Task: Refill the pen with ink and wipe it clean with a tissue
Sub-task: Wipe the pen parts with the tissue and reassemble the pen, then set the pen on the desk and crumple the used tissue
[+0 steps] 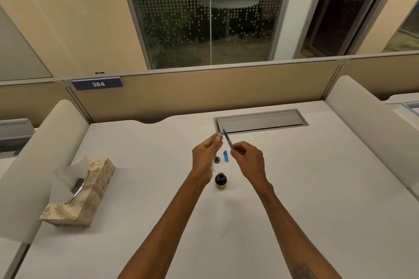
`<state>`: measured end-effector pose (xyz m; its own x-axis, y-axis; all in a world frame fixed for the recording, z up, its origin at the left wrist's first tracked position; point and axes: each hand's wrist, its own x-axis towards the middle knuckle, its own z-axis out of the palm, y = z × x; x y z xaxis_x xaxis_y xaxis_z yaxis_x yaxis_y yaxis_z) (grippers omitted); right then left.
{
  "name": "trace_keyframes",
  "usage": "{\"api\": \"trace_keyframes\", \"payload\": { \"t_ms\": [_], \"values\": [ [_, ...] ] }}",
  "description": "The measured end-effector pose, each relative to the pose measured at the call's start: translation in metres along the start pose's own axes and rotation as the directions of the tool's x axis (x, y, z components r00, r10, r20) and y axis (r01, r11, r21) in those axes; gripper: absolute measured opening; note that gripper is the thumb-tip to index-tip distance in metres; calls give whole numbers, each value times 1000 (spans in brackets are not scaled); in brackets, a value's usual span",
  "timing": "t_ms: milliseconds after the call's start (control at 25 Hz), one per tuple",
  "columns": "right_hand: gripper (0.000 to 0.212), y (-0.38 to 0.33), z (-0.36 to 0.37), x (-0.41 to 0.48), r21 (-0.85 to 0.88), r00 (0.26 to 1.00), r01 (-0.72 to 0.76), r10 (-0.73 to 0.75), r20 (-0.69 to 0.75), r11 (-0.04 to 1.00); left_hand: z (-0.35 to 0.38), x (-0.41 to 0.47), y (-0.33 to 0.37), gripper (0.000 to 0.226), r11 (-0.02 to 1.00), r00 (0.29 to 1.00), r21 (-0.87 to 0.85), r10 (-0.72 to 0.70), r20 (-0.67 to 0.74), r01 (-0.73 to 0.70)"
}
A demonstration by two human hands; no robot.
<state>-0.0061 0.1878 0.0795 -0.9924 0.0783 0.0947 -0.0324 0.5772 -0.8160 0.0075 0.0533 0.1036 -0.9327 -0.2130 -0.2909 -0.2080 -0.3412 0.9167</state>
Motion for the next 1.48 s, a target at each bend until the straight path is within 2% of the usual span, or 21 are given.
{"api": "trace_keyframes", "payload": {
  "t_ms": [120,320,600,1480],
  "values": [
    [15,20,8,2,-1,990,-140,140,-17,990,-7,6,-10,46,1000,999,16,-25,-24,26],
    [11,52,26,-3,-91,956,-284,289,44,954,-24,7,-29,39,994,996,78,-67,-65,72],
    [10,103,55,-33,-195,901,-399,423,98,896,-41,-5,-51,16,992,990,-47,-124,-67,121],
    [13,118,80,-28,-315,905,-348,404,133,883,-55,7,-57,22,987,984,-87,-144,-103,136]
  ]
}}
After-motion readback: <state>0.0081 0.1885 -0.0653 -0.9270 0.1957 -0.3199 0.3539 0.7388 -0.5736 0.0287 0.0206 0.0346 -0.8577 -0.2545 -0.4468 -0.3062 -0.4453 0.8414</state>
